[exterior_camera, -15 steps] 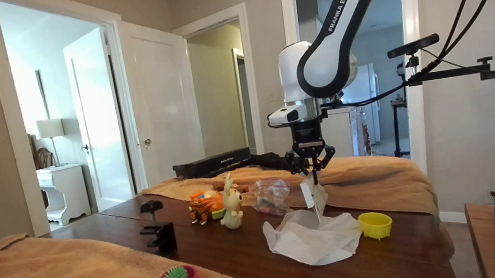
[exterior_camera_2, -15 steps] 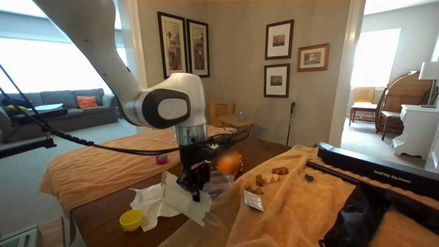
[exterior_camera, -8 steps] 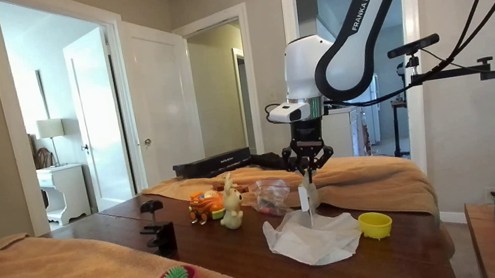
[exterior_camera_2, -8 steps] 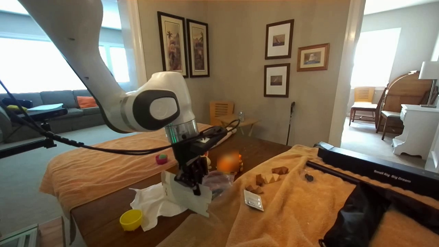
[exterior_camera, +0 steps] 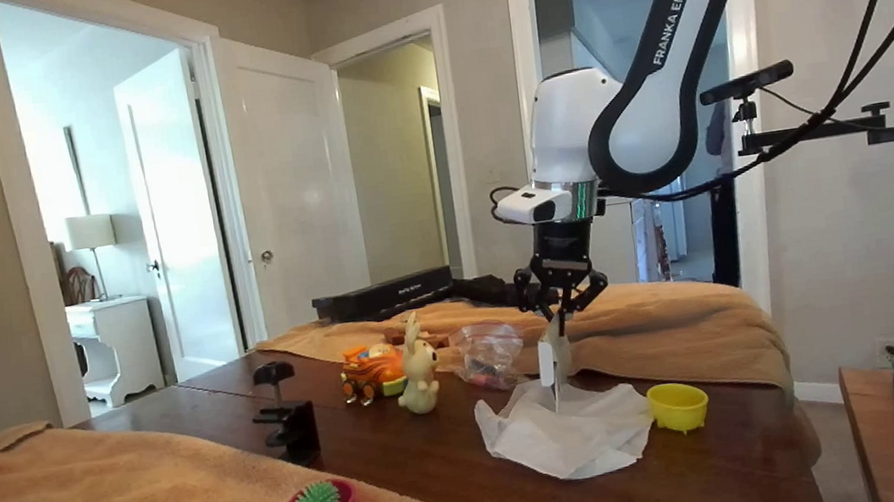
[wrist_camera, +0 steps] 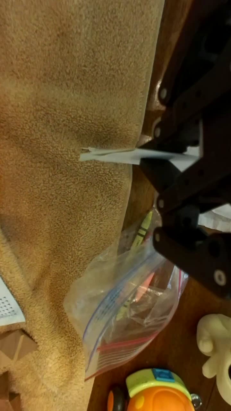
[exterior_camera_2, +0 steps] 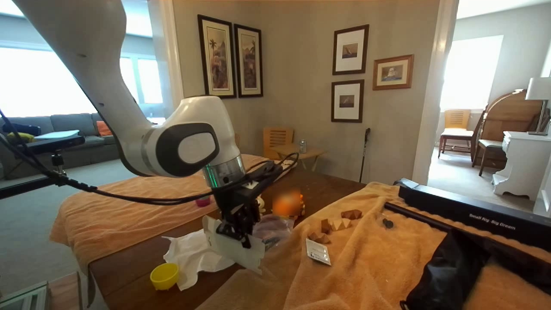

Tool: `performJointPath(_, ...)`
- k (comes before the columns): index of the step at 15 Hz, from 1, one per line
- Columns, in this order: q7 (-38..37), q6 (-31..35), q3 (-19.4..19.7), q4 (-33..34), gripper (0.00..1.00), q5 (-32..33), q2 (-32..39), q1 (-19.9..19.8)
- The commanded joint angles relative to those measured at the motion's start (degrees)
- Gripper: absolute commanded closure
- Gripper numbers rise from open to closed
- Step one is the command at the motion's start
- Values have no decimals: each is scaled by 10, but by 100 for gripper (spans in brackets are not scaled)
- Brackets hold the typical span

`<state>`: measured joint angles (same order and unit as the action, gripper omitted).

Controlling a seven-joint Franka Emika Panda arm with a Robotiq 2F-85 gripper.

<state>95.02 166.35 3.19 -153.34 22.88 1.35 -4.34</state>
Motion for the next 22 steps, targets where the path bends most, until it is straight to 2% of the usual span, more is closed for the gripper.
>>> performJointPath(1, -19, 26, 12, -11, 99, 25, 10, -5)
performJointPath(7, -21, 39, 21, -10, 99, 26, 28, -5)
performJointPath(20, -8, 14, 10, -23, 99, 1, 23, 0)
performJointPath(21, -7, 13, 10, -24, 91, 1, 22, 0)
performJointPath(22, -7, 11, 10, -25, 69, 2, 22, 0)
